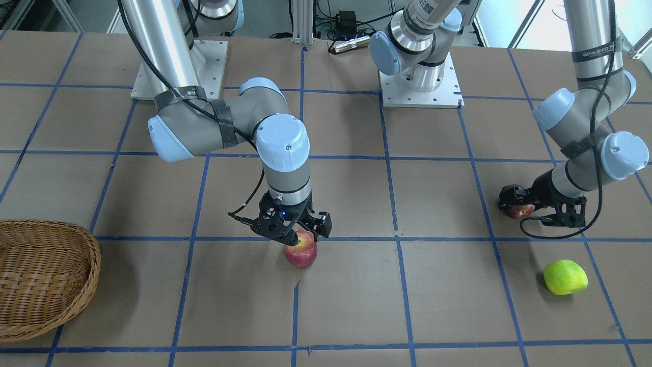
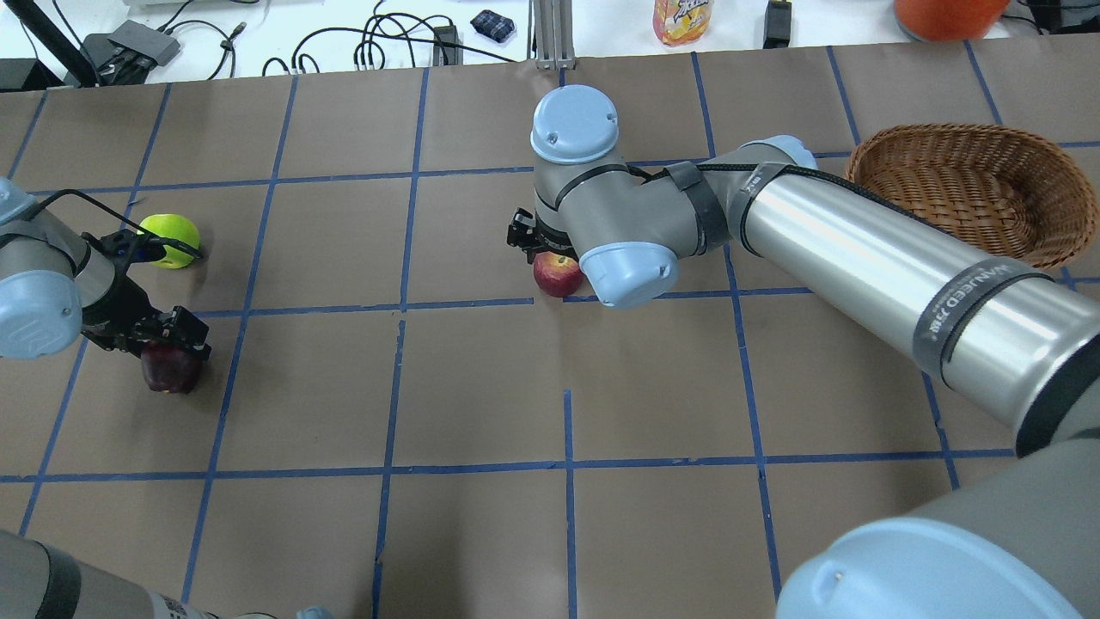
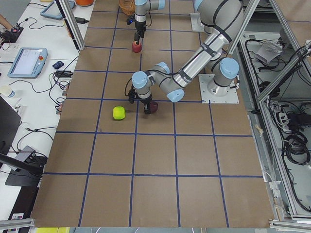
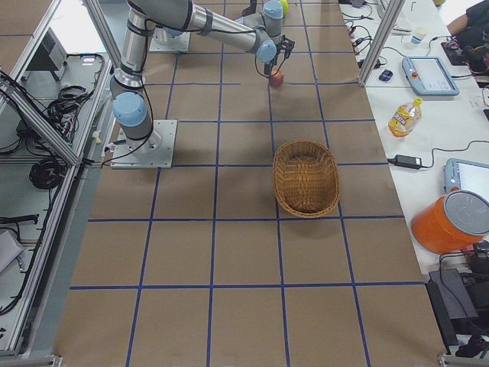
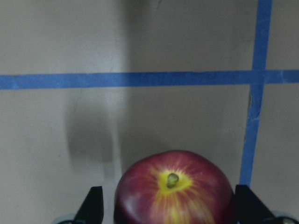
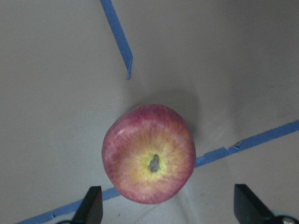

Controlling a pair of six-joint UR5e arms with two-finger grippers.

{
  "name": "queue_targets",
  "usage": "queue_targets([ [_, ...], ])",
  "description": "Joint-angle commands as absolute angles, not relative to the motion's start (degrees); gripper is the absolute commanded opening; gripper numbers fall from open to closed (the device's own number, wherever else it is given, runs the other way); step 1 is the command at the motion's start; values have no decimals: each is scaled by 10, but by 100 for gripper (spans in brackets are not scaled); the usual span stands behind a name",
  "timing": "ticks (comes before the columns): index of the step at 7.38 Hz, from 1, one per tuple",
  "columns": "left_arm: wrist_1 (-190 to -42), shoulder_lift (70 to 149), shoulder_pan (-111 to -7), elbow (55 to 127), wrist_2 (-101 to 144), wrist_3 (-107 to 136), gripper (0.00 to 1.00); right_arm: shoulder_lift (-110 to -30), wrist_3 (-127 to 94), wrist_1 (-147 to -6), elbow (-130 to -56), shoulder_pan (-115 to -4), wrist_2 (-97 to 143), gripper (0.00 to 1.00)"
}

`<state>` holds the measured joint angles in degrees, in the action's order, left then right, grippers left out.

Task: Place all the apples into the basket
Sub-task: 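Carry red apple to basket with right gripper while left lifts second apple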

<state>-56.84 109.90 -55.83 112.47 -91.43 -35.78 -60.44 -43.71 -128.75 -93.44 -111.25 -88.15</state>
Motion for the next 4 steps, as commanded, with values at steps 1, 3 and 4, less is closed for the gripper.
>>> queue_targets([
  [1, -624, 1072, -568, 1106, -916, -372, 0, -569, -447, -1289, -923, -1114, -881, 100],
  [3, -741, 1050, -641, 1029, -914, -312, 0, -556, -445, -1296, -918, -1114, -880, 74],
  [4, -751, 1045, -692, 1027, -878, -264, 0, -555, -445, -1291, -918, -1114, -879, 8],
])
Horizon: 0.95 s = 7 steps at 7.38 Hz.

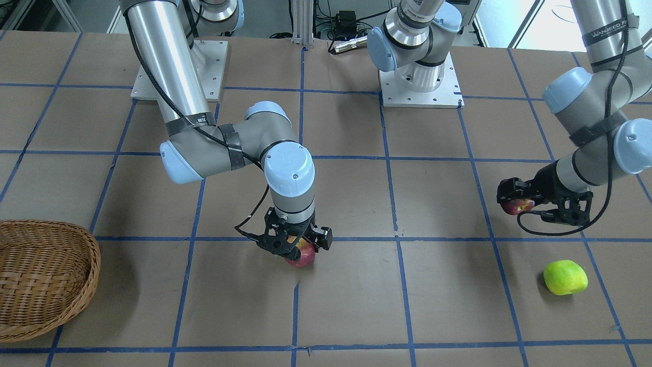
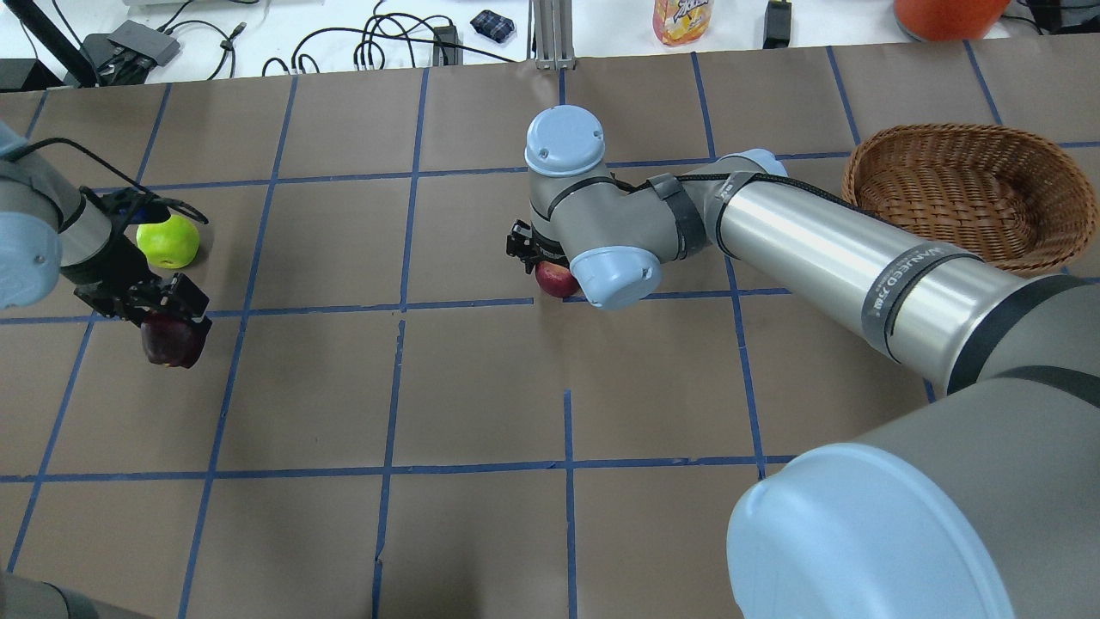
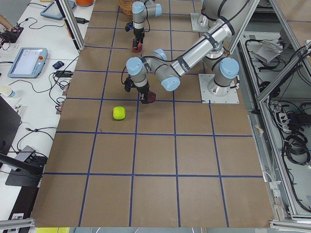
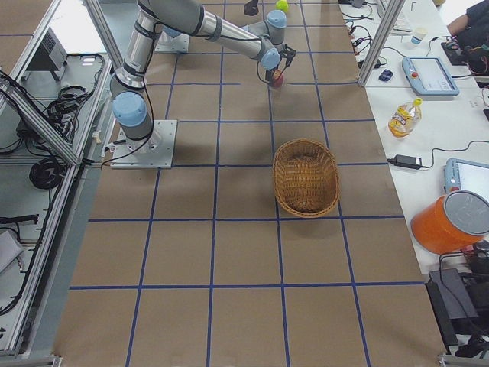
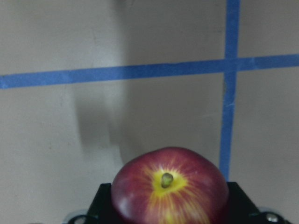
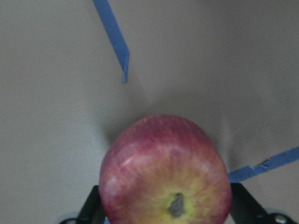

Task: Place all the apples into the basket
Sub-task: 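Carry red apple to basket with right gripper while left lifts second apple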

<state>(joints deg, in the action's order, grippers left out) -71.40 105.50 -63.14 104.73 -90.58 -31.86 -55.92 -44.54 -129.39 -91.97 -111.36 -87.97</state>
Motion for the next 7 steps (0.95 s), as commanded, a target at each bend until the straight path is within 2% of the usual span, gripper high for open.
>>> queue_targets([
  [1, -747, 1060, -713, 1035, -824, -238, 0, -560, -446, -1288, -918, -1113, -869, 0],
  [2, -742, 1063, -735, 1038, -816, -161, 0, -564, -440, -1282, -917, -1108, -868, 0],
  [4, -701, 1069, -822, 1043, -816, -84, 0, -637, -370, -1180, -916, -1066, -878, 0],
  [6, -672, 1081, -863, 1037, -741, 8, 0, -715, -262, -1066, -911, -947, -878, 0],
  [7, -638, 1091, -922, 1034, -695, 86, 0, -736, -153, -1030, -909, -883, -897, 0],
])
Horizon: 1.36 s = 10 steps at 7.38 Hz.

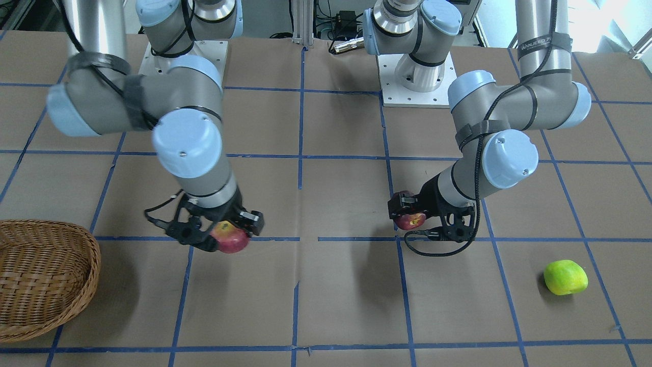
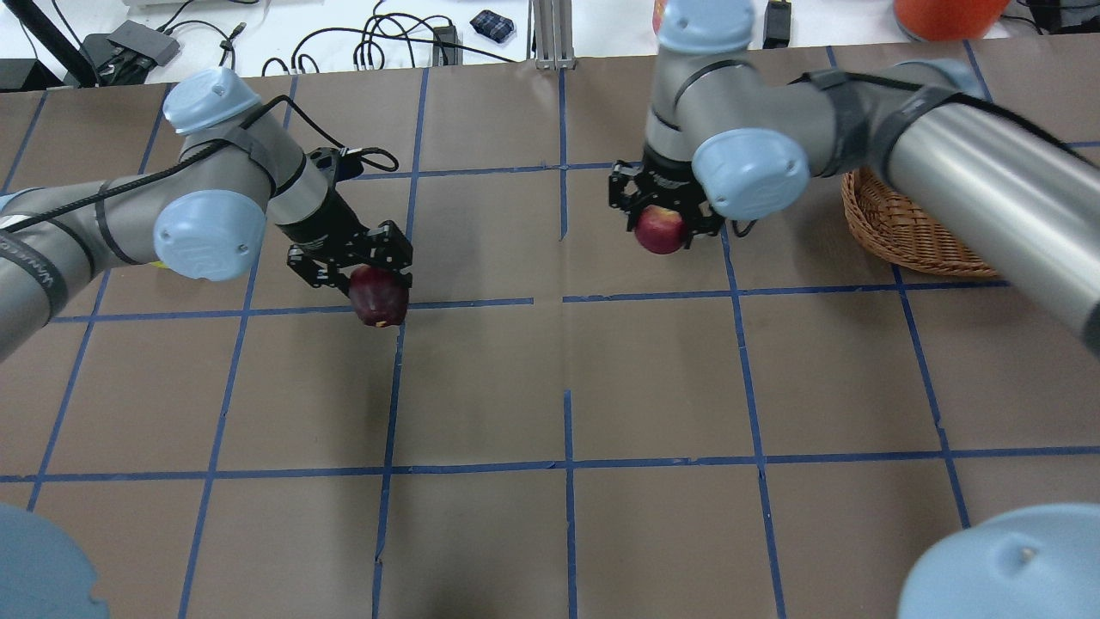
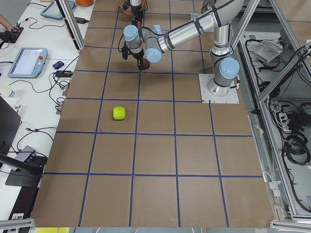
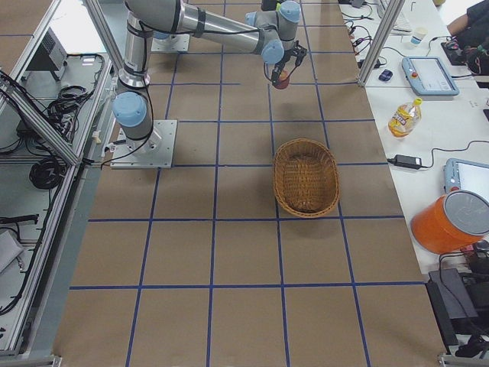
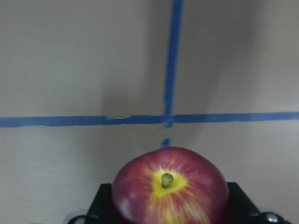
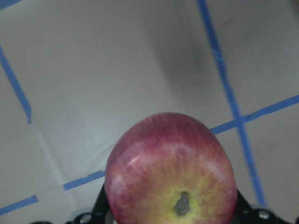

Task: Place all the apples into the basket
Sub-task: 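Carry red apple to basket with right gripper while left lifts second apple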

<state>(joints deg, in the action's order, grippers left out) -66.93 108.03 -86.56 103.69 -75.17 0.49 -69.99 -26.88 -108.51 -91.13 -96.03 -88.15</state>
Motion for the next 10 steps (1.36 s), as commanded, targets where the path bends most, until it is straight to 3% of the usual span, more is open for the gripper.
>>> queue_targets([
  [1, -559, 1108, -986, 1031, -695, 165, 0, -738, -55, -1017, -905, -811, -941, 0],
  [5, -438, 1180, -1048, 1019, -748, 219, 0, -673, 195, -1165, -904, -647, -1009, 0],
  [6, -426, 1186, -1049, 1020, -749, 215, 80, -644, 232, -1211, -904, -621, -1009, 0],
  [7, -390, 1189, -1049, 1020, -749, 221, 100, -615, 269, -1263, -904, -606, -1010, 0],
  [9, -395, 1174, -1046, 1017, -752, 221, 100, -591, 280, -1300, -903, -598, -1009, 0],
  [10, -437, 1154, -1022, 1006, -752, 214, 100, -582, 286, -1301, -903, -598, -1009, 22],
])
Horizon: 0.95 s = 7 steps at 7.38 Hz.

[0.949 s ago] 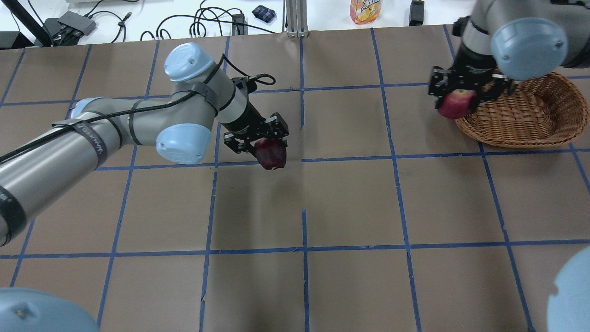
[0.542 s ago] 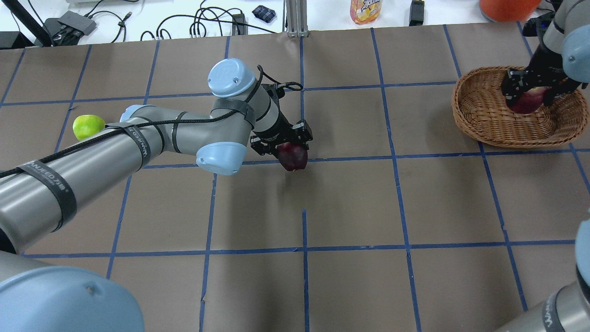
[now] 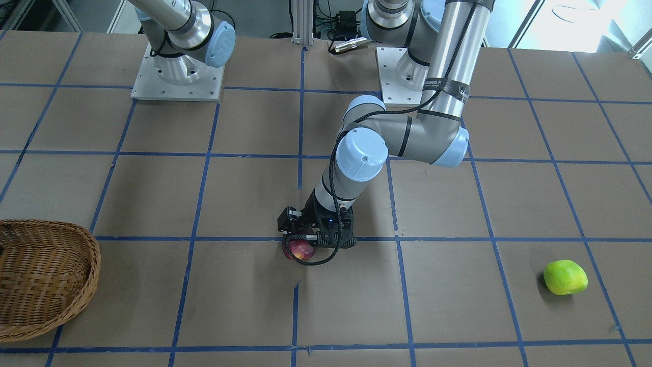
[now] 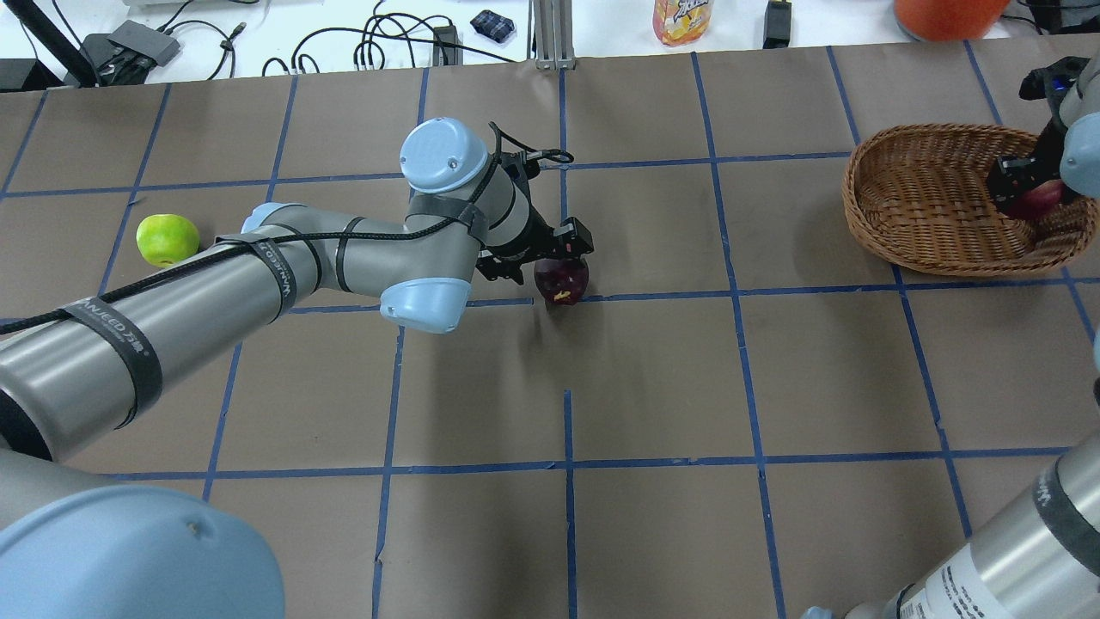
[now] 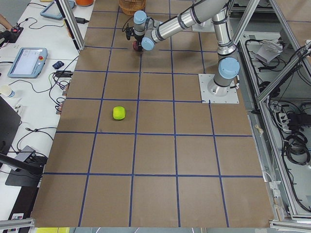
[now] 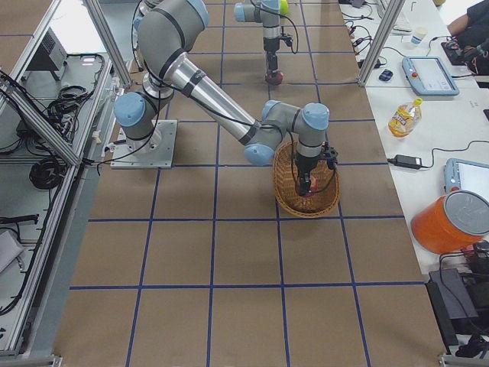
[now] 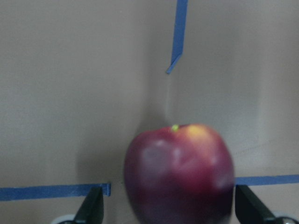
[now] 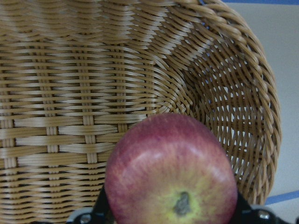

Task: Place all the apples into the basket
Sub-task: 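Release second red apple at center with left while right drops apple in basket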

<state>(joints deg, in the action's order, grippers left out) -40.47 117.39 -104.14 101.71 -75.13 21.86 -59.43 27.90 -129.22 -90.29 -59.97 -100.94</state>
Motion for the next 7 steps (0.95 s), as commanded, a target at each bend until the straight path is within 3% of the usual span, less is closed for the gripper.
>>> queue_targets([
  [1, -499, 1134, -983, 980, -748, 204, 100, -577, 287, -1303, -903, -598, -1009, 76],
  [2, -566, 1119, -949, 953, -746, 154, 100, -580, 286, -1299, -903, -598, -1010, 100],
  [4, -669, 1092, -857, 935, -820, -30, 100, -617, 286, -1272, -908, -602, -1005, 100],
  [7, -684, 1126, -650, 902, -832, -253, 100, -741, 192, -1052, -913, -690, -916, 100],
])
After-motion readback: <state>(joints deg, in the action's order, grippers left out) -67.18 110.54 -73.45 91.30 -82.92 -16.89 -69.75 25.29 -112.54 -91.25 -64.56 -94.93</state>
